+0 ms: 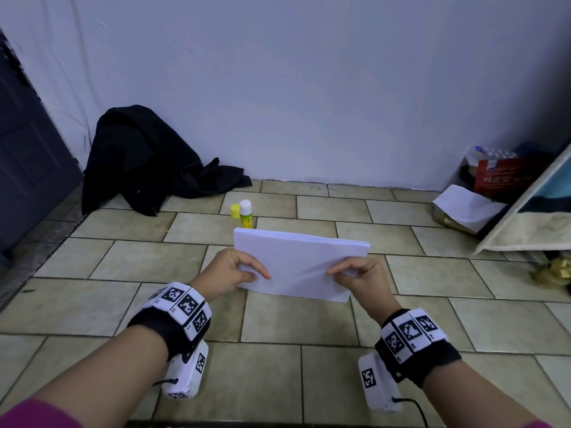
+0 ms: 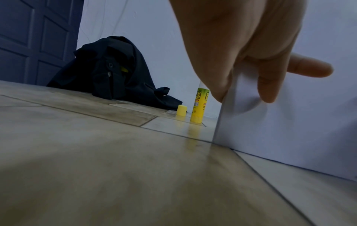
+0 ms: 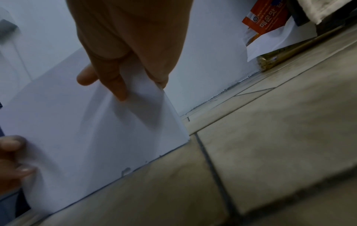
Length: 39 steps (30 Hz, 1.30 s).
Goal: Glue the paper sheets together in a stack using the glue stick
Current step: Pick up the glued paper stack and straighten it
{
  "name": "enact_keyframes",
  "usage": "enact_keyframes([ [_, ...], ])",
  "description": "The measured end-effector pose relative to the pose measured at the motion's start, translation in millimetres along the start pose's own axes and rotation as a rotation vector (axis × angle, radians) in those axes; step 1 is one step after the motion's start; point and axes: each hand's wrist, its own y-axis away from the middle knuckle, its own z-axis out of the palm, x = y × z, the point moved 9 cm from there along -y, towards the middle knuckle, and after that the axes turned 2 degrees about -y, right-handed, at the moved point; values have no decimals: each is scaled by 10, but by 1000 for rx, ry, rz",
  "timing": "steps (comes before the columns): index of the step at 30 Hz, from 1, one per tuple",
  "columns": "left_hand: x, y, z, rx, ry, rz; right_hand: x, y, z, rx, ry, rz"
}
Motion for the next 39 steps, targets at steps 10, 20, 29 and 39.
enact_keyframes([
  [10,173,-8,-111,15,-19,160,-41,-92,-40,1,118,-43],
  [20,-77,-9,34,-43,-105,18,207,-47,9,-13,174,42],
  [29,115,22,7,21,-139,155,119,-44,-108,55,144,-16],
  [39,81,-8,15,-31,-155,119,94,-19,-93,-17,144,-45],
])
